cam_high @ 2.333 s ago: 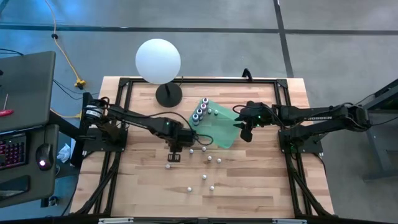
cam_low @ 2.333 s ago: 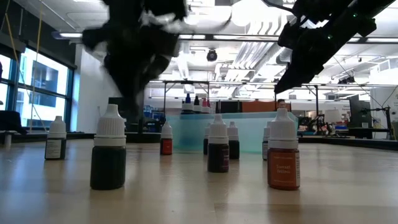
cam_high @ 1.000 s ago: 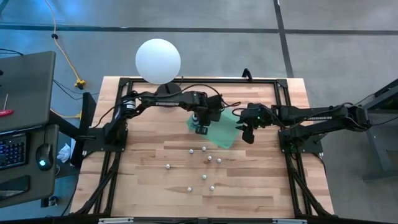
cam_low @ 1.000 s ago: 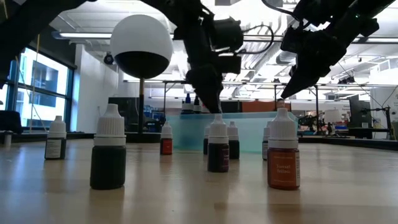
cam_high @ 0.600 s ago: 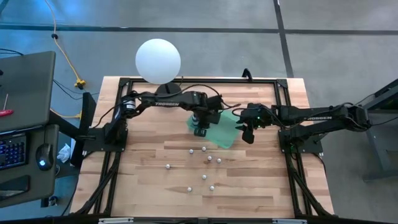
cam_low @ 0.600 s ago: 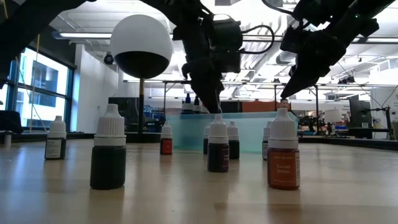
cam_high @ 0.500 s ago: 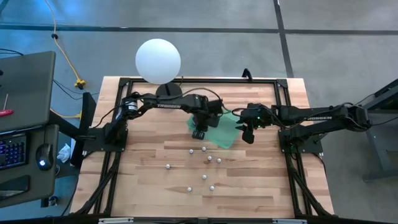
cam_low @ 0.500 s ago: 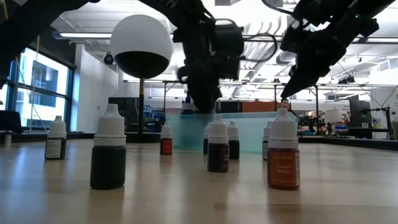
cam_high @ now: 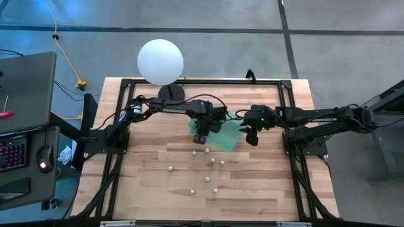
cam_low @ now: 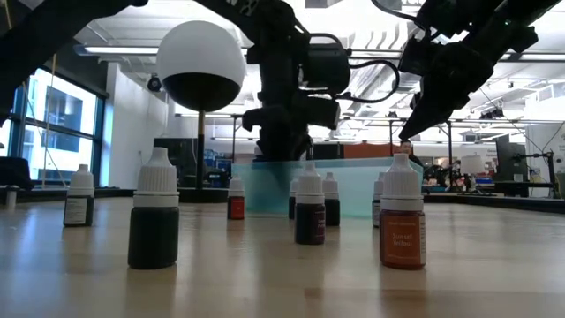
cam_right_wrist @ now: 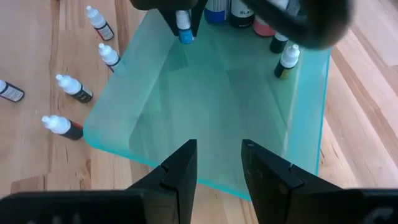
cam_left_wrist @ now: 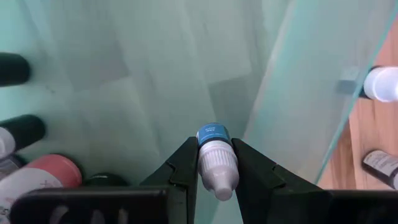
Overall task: Pick & Place food coloring
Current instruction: Put the small blue food coloring bottle into the green container, then put the left small red food coloring bottle into the green container
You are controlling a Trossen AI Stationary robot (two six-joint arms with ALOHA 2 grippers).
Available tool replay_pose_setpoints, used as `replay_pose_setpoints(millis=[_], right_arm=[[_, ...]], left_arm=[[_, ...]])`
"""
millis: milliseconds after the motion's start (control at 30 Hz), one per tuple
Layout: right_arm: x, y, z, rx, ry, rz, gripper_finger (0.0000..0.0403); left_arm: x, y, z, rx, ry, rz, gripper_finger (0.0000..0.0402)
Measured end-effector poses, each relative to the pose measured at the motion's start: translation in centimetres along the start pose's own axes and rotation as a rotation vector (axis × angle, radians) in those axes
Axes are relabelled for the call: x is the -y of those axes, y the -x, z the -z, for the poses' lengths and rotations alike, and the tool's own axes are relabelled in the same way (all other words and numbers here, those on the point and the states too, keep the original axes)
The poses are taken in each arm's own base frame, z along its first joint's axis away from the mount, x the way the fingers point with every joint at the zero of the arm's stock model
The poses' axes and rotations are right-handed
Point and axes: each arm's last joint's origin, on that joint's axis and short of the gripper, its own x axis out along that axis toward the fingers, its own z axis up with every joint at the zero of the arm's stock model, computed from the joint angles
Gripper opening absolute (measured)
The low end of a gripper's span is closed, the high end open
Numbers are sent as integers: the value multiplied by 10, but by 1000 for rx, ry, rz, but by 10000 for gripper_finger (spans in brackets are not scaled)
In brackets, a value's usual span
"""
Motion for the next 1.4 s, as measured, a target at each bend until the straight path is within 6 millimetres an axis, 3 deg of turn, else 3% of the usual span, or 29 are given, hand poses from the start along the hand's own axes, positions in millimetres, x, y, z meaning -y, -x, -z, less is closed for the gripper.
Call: replay_pose_setpoints(millis=[333, 633, 1000, 1200, 1400], right_arm=[[0, 0, 0, 0, 0, 0, 119], [0, 0, 0, 0, 0, 0, 119], [0, 0, 0, 0, 0, 0, 119], [0, 0, 0, 1, 0, 0, 119], [0, 0, 0, -1, 0, 0, 119]], left_arm=[[-1, 0, 0, -2, 0, -28, 76], [-1, 0, 0, -1, 0, -28, 134], [-1, 1, -1, 4, 1, -2, 137], [3, 24, -8, 21, -5, 51, 137], [3, 68, -13, -9, 21, 42, 137]])
